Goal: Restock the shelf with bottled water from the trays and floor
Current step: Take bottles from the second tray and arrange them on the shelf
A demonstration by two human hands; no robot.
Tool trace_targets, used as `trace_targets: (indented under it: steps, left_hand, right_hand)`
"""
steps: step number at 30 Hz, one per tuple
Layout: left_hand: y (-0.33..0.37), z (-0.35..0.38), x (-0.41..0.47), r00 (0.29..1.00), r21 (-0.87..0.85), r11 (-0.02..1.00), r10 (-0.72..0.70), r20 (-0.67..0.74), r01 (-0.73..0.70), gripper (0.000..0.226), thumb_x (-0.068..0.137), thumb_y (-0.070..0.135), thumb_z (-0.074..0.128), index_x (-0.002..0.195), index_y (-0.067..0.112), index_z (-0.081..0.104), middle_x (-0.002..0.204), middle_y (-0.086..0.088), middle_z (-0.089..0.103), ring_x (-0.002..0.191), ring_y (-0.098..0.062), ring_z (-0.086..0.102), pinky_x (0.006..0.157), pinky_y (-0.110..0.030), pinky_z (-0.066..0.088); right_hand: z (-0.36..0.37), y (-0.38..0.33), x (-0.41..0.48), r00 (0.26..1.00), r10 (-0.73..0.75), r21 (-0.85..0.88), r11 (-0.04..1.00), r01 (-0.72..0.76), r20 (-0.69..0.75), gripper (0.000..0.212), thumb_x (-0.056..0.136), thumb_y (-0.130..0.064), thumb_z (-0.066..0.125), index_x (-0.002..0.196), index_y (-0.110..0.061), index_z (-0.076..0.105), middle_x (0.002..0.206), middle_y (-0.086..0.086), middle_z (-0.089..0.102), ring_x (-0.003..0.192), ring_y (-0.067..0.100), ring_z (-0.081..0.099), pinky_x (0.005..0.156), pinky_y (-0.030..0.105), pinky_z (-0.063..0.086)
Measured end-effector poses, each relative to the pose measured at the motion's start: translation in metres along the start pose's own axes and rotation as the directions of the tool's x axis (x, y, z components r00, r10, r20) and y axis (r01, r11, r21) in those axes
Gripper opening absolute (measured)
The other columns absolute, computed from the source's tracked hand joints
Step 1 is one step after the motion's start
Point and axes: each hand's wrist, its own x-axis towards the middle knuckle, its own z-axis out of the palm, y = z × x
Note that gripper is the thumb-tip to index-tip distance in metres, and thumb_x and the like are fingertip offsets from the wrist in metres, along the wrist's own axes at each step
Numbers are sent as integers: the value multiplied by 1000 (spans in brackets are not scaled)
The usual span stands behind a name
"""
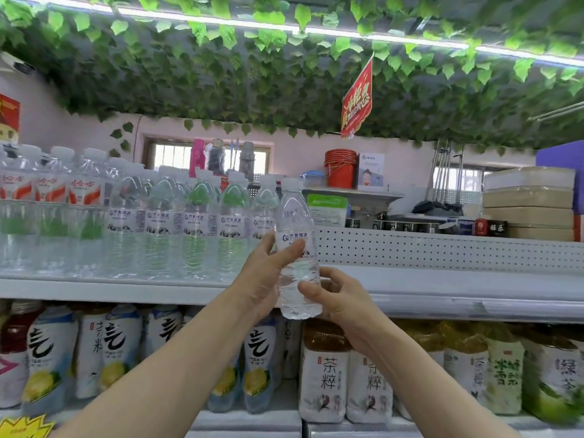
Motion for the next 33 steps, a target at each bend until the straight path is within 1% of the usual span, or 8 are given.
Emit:
trace_targets:
  steps: [3,5,9,11,13,21,27,33]
  left_hand:
    - [17,11,14,996,235,968,88,7,-87,77,77,27,77,146,16,45,136,-12,59,119,-29,61,105,-49,47]
    - [38,16,28,980,468,862,192,53,-194,88,79,21,78,153,27,32,143,-11,50,121,-27,55,107,-45,42]
    - [78,27,61,932,841,422,270,241,-340,113,73,29,86,158,35,11,148,-12,46,133,-24,46,105,-39,41]
    - [92,30,78,921,903,243,256,293,-354,118,67,40,88,157,39,12,146,-13,49,132,-23,48,108,-43,40]
    - [101,30,94,921,925,139,225,319,-355,113,63,45,89,154,39,23,138,-14,56,129,-26,52,107,-41,40]
    - [104,7,126,914,931,90,246,322,-353,100,61,43,90,146,35,38,126,-10,60,121,-21,46,96,-33,35]
    - [96,-6,135,898,933,-23,266,351,-358,100,60,50,88,147,40,38,114,1,60,125,-20,33,95,-37,30]
    - [90,-8,139,894,926,-57,245,375,-373,101,61,53,87,147,39,36,111,5,58,128,-21,33,99,-40,32]
  right_hand:
    - [-16,-3,6,1000,22,6,1000,-22,-7,52,76,-21,87,123,-16,64,108,9,77,99,27,75,92,54,59]
    - [-24,-5,11,1000,20,-7,1000,-20,2,47,81,-18,84,123,-18,64,109,7,77,99,25,75,90,52,60]
    - [-32,-11,29,1000,-3,-21,1000,3,-3,36,84,-18,81,116,-23,65,106,2,77,89,12,75,72,28,61]
    - [-33,-13,41,1000,-12,-13,1000,12,-10,37,84,-21,82,117,-23,64,106,0,76,90,11,75,71,28,60]
    - [-31,-12,52,1000,-20,-51,999,18,-24,45,84,-29,83,124,-24,63,111,-1,74,98,13,72,78,32,59]
    - [-22,-3,92,997,-69,-202,977,63,-21,39,87,-34,80,121,-23,65,111,-3,73,96,5,68,70,14,46]
    - [-22,10,111,999,-40,-287,957,33,-19,64,73,-51,86,125,-23,60,114,-2,71,104,14,68,90,34,55]
    - [-26,12,115,999,-42,-327,944,44,12,29,79,-35,87,96,-23,66,83,-10,65,80,10,64,84,36,55]
